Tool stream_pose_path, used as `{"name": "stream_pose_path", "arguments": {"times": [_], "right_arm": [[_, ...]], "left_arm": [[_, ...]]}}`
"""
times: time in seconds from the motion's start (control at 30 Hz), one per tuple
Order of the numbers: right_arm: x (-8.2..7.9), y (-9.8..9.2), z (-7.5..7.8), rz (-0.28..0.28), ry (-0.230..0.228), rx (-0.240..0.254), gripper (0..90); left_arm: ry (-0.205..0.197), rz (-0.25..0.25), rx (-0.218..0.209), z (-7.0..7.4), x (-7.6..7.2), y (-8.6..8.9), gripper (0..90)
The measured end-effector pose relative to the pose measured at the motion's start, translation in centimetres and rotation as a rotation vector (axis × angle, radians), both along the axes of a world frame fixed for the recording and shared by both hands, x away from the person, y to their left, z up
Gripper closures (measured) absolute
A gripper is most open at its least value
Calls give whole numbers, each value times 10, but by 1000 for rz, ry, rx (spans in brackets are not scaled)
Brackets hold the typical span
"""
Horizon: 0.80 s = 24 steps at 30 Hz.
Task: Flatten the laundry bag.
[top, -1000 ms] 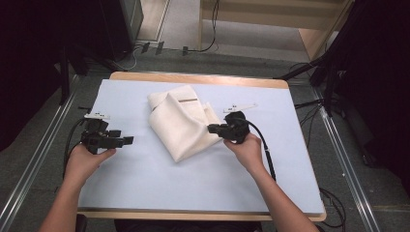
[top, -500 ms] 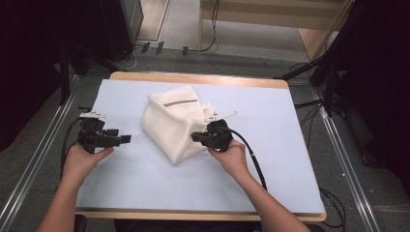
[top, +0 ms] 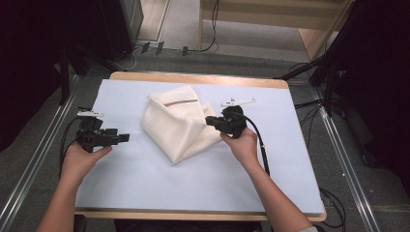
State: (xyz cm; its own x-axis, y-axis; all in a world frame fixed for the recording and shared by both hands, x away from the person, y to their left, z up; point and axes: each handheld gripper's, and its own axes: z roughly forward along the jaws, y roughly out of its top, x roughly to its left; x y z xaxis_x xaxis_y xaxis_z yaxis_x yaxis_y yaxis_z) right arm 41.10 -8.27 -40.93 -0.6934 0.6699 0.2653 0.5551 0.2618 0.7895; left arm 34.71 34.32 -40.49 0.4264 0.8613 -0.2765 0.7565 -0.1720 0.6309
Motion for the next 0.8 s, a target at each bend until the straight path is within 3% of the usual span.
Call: {"name": "stream_pose_path", "arguments": {"times": [0.1, 0.17, 0.33, 0.57, 0.8], "right_arm": [[4, 8, -10, 9, 35, -1, 869], [0, 23, -18, 55, 60, -9, 877], [-13, 42, -21, 107, 58, -15, 877], [-32, 70, -24, 169, 16, -14, 877], [-34, 85, -33, 200, 21, -36, 877]], "left_arm": [[-1, -4, 1, 0, 0, -1, 343], [-2, -2, 2, 1, 0, -1, 343], [-5, 2, -1, 2, -1, 0, 343], [-8, -1, -3, 4, 0, -1, 345], [-19, 1, -18, 23, 13, -4, 371]]}}
